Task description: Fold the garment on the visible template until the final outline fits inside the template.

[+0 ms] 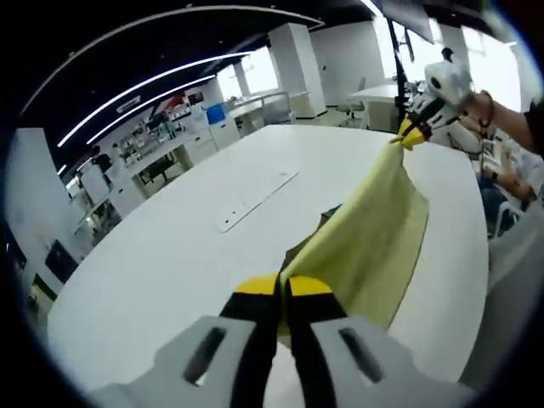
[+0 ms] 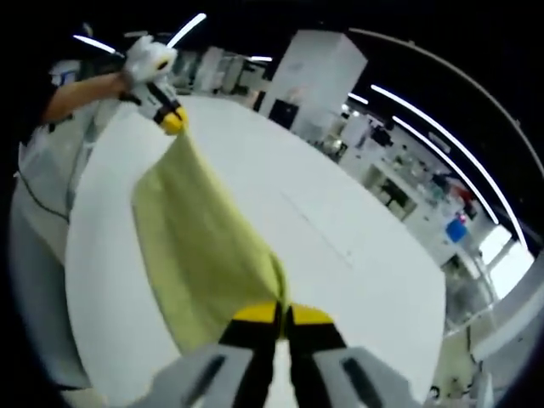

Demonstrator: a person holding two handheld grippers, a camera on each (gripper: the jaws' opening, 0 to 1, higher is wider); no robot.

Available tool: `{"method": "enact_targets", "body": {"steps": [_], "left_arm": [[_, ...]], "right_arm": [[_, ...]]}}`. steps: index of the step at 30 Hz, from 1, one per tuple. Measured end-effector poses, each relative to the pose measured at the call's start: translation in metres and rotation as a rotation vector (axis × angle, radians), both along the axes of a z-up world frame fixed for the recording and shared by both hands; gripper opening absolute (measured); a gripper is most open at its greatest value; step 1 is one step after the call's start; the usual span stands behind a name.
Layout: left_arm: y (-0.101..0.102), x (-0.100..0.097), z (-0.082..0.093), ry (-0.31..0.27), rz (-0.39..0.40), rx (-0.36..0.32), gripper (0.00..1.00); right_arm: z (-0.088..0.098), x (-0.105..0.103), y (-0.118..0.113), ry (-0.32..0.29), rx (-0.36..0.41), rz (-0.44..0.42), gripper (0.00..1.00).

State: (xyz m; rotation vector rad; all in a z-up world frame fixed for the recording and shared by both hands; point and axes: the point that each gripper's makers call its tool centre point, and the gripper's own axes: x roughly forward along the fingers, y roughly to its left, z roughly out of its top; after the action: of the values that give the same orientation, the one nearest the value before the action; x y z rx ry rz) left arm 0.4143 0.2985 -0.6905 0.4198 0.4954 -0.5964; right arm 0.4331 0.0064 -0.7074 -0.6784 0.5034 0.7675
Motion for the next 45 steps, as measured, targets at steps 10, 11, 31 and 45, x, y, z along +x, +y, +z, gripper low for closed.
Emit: {"method": "enact_targets", "body": {"steps": [10, 11, 31, 45], "left_arm": [[0.007, 0.037, -0.047, 0.078, 0.032, -0.026, 0.00], [0.008, 0.038, -0.051, 0.090, 0.040, -0.030, 0.00], [0.018, 0.064, -0.135, 0.215, 0.074, -0.049, 0.00], [0.029, 0.073, -0.146, 0.207, 0.118, -0.090, 0.05]], "right_arm": [[-0.044, 0.027, 0.005, 0.037, -0.065, -0.035, 0.00], [-0.049, 0.030, 0.006, 0.053, -0.055, -0.040, 0.00], [-0.111, 0.071, 0.016, 0.165, -0.013, -0.073, 0.00], [-0.129, 0.076, 0.010, 0.216, 0.008, -0.092, 0.05]]}}
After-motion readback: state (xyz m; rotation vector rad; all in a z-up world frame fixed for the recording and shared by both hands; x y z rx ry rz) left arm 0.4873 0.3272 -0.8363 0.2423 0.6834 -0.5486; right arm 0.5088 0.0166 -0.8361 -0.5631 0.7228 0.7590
